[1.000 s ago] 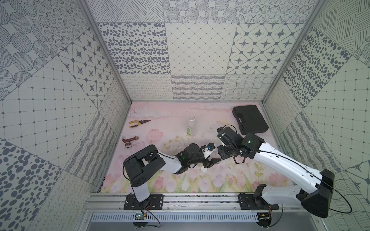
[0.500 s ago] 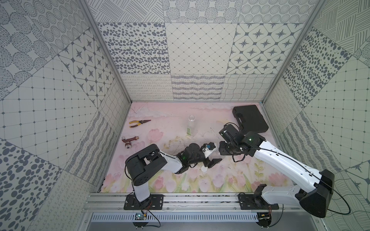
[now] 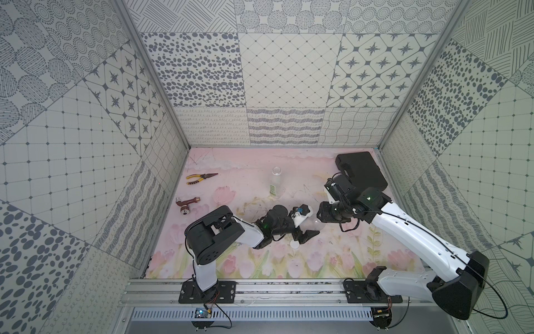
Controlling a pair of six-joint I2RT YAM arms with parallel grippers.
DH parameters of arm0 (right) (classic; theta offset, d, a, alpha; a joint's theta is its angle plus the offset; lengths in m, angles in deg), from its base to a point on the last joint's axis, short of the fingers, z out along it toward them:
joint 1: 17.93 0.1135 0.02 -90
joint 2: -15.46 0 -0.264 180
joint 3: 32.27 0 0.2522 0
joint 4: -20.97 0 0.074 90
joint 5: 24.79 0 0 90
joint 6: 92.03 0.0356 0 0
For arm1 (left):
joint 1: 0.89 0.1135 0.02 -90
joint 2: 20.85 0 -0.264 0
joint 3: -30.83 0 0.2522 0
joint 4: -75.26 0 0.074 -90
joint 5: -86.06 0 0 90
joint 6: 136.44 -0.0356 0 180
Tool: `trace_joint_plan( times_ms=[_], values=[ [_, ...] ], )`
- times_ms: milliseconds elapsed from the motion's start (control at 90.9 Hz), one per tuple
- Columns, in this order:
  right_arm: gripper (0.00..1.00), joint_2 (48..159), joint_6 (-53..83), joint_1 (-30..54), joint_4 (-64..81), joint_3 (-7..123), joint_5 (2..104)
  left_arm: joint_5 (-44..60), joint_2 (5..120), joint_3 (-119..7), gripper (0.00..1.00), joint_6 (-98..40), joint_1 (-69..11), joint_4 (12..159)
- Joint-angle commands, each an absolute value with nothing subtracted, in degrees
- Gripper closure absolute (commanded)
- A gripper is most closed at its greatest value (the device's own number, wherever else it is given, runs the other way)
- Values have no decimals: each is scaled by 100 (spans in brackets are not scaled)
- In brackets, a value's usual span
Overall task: Screw on the bottle caps
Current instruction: Screw the bottle cap onto the plastic bottle.
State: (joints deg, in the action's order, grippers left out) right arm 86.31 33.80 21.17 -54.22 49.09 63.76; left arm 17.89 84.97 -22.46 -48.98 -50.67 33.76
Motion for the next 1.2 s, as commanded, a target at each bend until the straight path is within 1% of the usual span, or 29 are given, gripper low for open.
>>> trace_joint_plan(
  times_ms=[0,99,143,275,374,418,462,517,616,682,715,881,1024,1112,1189],
  values=[
    [74,8566,3296,2037,-5348,5068,6089,2124,8542,-2384,9,-4841,-5044,3477],
    [74,8505,3432,1890,-5343,5020,6019,2122,8538,-2398,14,-4854,-5042,3505],
    [74,8478,3516,1838,-5343,4994,6012,2094,8514,-2390,18,-4862,-5041,3514],
    [74,8396,3699,1736,-5351,4884,6174,2014,8415,-2350,33,-4910,-5046,3572],
    [73,8393,3708,1682,-5343,4838,6147,1938,8300,-2302,38,-4973,-5087,3615],
    [71,8405,3654,1679,-5343,4858,6102,1940,8264,-2307,40,-5039,-5122,3697],
    [68,8410,3543,1679,-5348,4912,6082,1971,8238,-2345,45,-5120,-5157,3837],
    [61,8410,3351,1679,-5383,5006,6067,2075,8198,-2413,48,-5202,-5203,4084],
    [44,8414,2788,1684,-5580,5302,6045,2308,8152,-2406,49,-5262,-5231,4170],
    [36,8426,2267,1684,-5738,5504,6003,2461,8037,-2366,48,-5274,-5237,4266],
    [34,8417,2022,1676,-5818,5583,5942,2535,7952,-2324,48,-5283,-5231,4287],
    [30,8123,913,1680,-6009,5870,5372,2896,7370,-2248,47,-5399,-5224,4883],
    [30,7511,-139,1721,-5797,5877,4716,3018,6694,-2257,47,-5616,-5210,5856],
    [28,7181,-693,1723,-5705,5822,4593,3019,6262,-2271,47,-5741,-5204,6494],
    [29,7044,-1149,1723,-5731,5786,4387,3101,5871,-2369,47,-5891,-5216,7101]
  ],
)
